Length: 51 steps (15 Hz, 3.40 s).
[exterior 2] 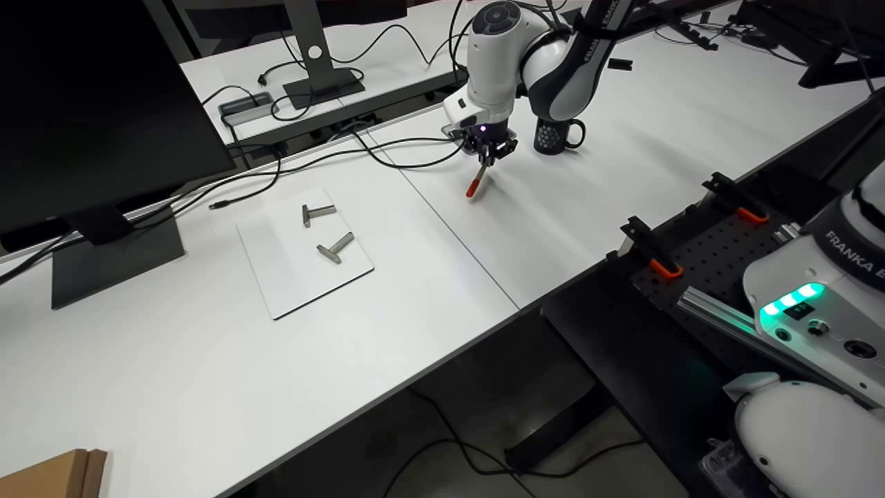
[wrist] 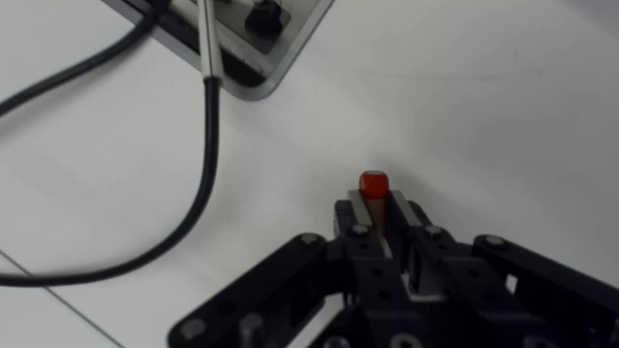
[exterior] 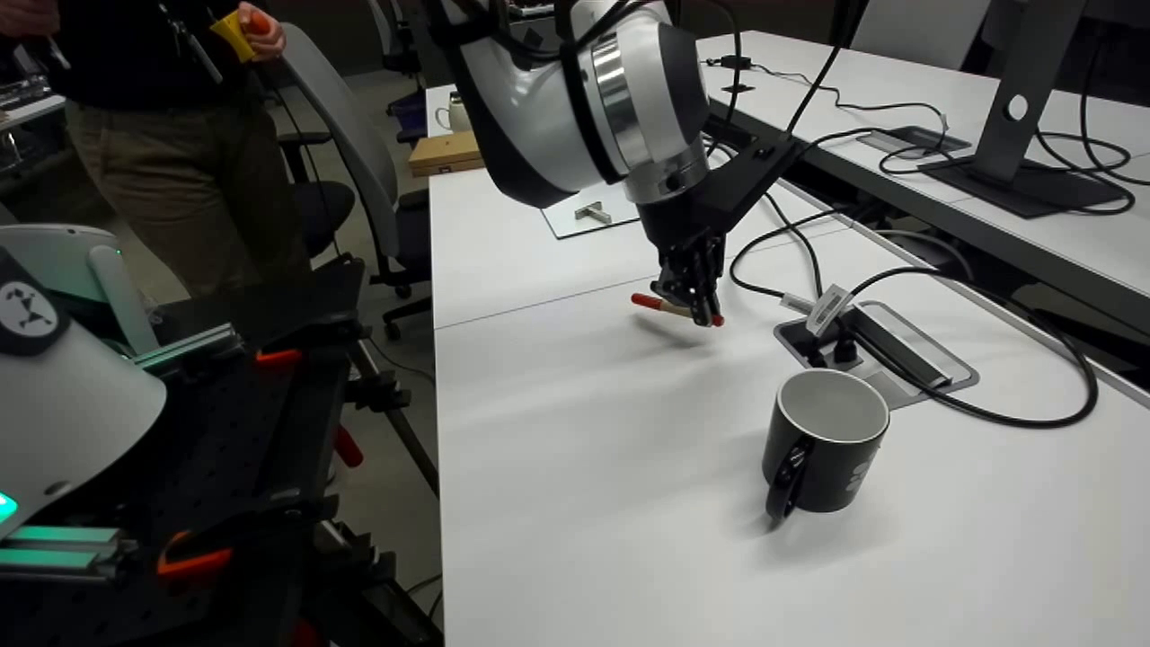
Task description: Put the marker in the black mug cup
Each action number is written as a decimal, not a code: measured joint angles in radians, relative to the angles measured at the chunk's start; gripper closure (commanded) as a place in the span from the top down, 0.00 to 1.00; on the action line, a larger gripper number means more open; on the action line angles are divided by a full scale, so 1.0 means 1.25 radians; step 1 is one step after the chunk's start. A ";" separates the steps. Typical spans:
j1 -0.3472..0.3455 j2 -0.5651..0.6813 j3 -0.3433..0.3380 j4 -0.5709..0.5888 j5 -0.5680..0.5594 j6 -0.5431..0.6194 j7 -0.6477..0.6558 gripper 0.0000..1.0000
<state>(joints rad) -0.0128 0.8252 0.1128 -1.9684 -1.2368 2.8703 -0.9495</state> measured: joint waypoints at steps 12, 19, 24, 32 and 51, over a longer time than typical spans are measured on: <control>0.121 -0.143 -0.112 -0.047 -0.199 -0.220 0.338 0.03; 0.124 -0.189 -0.074 -0.092 -0.194 -0.494 0.445 0.03; 0.124 -0.228 -0.047 -0.114 -0.174 -0.652 0.476 0.03; 0.126 -0.259 -0.009 -0.115 -0.116 -0.910 0.479 0.03; 0.092 -0.125 0.028 0.045 -0.096 -0.972 0.363 0.03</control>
<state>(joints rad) 0.1016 0.6691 0.1472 -1.9116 -1.3563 1.6559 -0.4955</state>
